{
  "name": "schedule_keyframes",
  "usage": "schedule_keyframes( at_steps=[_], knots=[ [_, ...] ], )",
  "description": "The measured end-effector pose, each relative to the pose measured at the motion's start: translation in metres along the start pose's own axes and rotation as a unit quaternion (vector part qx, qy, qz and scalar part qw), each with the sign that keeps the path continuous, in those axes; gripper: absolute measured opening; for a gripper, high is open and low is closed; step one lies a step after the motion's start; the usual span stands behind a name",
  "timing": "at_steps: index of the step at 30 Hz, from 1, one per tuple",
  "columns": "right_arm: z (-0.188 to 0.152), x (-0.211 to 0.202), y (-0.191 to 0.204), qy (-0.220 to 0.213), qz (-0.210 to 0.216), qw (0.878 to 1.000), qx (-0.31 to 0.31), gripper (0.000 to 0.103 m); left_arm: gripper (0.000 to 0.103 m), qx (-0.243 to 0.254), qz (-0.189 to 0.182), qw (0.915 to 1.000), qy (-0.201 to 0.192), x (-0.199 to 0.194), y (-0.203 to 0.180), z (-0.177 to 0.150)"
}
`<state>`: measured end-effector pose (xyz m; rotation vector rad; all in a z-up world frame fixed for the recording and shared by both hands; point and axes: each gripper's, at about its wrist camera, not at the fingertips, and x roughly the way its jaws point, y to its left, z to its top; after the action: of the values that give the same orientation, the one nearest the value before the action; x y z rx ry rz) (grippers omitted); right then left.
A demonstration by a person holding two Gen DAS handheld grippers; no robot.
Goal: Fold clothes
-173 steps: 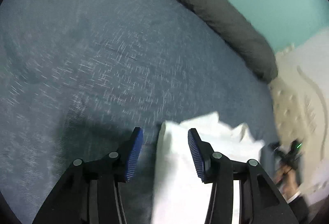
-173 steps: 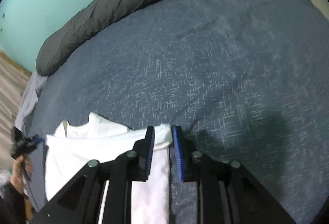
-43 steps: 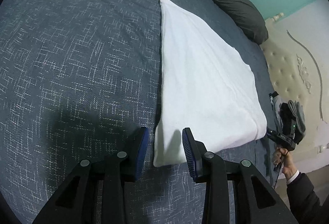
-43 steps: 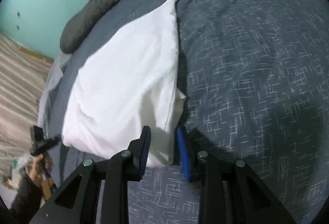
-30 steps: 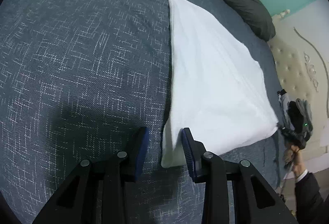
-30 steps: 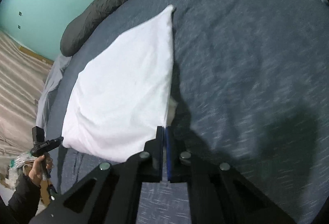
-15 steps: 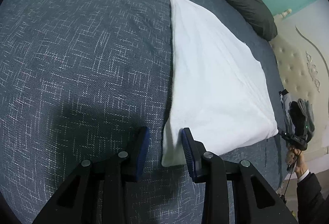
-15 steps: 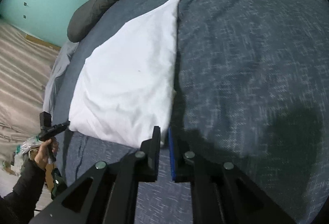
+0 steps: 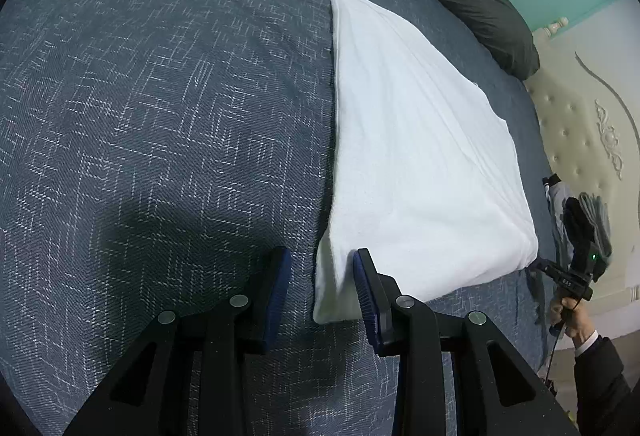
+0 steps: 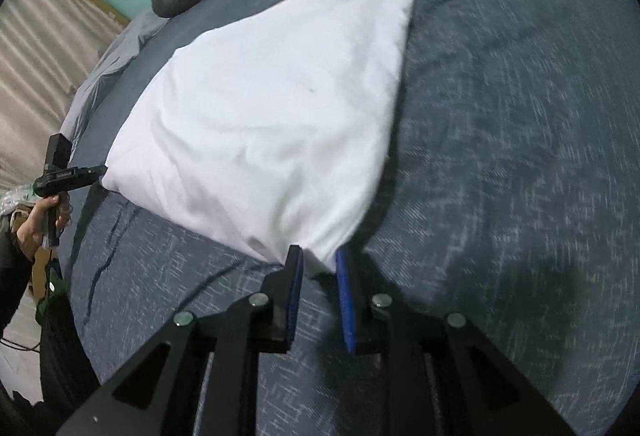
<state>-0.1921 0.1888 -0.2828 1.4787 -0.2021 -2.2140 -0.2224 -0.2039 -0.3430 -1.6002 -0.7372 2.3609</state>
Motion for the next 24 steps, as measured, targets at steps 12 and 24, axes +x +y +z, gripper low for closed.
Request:
schedule_keyframes(
  at_steps=[12,24],
  knots=[
    [0.007,-0.031,-0.011,0.008,-0.043,0.999,-0.011,0.002,0.035,0.003,0.002,1.0,0.001,-0.001,0.0,-0.001],
    [0.015,-0.008,-0.024,0.087,-0.023,0.995,0.036,0.002,0.036,0.006,0.005,1.0,0.004,0.004,-0.005,0.005]
  ],
)
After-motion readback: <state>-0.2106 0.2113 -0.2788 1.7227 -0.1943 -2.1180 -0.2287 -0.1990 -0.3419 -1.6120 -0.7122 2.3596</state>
